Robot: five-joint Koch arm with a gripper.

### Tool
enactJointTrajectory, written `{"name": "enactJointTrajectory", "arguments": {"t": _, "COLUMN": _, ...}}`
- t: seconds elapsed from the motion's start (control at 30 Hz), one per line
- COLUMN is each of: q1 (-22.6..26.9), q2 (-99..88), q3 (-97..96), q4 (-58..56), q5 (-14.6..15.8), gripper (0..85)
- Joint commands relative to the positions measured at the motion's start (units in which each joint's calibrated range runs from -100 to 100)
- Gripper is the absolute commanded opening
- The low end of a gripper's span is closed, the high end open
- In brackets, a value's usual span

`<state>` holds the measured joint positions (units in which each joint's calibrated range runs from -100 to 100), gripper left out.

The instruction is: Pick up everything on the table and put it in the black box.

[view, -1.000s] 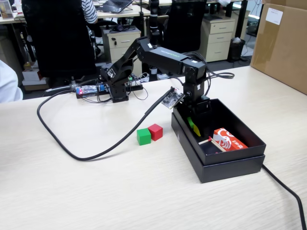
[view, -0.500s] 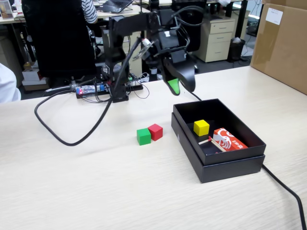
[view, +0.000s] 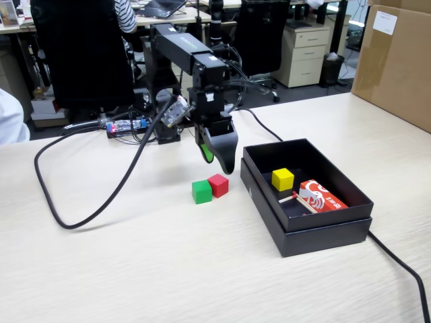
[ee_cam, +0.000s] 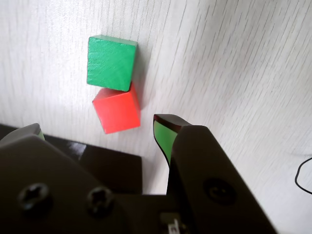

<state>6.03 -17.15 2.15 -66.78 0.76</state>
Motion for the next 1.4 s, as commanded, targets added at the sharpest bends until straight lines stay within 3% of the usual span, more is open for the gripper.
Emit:
{"name": "enactJointTrajectory", "arguments": {"t": 0.0, "q1": -0.4, "q2": 2.2, "q3": 1.6, "q4": 0.6, "q5": -0.2, "gripper": 46.5}}
{"name": "enactJointTrajectory", "arguments": {"t": 0.47, "q1": -0.1, "q2": 15.7, "q3": 5.2, "q4": 1.1, "q5": 0.1, "gripper": 43.6}}
{"name": "enactJointTrajectory", "arguments": {"t": 0.5, "q1": 0.0, "q2": 16.3, "q3": 5.7, "q4": 1.1, "q5": 0.1, "gripper": 41.5}}
{"name": "enactJointTrajectory", "arguments": {"t": 0.73, "q1": -0.2, "q2": 18.6, "q3": 9.4, "q4": 4.5, "q5": -0.1, "gripper": 2.7}}
{"name": "enactJointTrajectory", "arguments": {"t": 0.77, "q1": -0.2, "q2": 18.6, "q3": 9.4, "q4": 5.3, "q5": -0.2, "gripper": 0.8}}
{"name": "enactJointTrajectory", "arguments": {"t": 1.07, "q1": 0.3, "q2": 12.0, "q3": 13.9, "q4": 5.4, "q5": 0.4, "gripper": 0.8}}
{"name": "enactJointTrajectory", "arguments": {"t": 1.37, "q1": 4.6, "q2": -1.6, "q3": 24.0, "q4": 5.1, "q5": 2.3, "gripper": 0.8}}
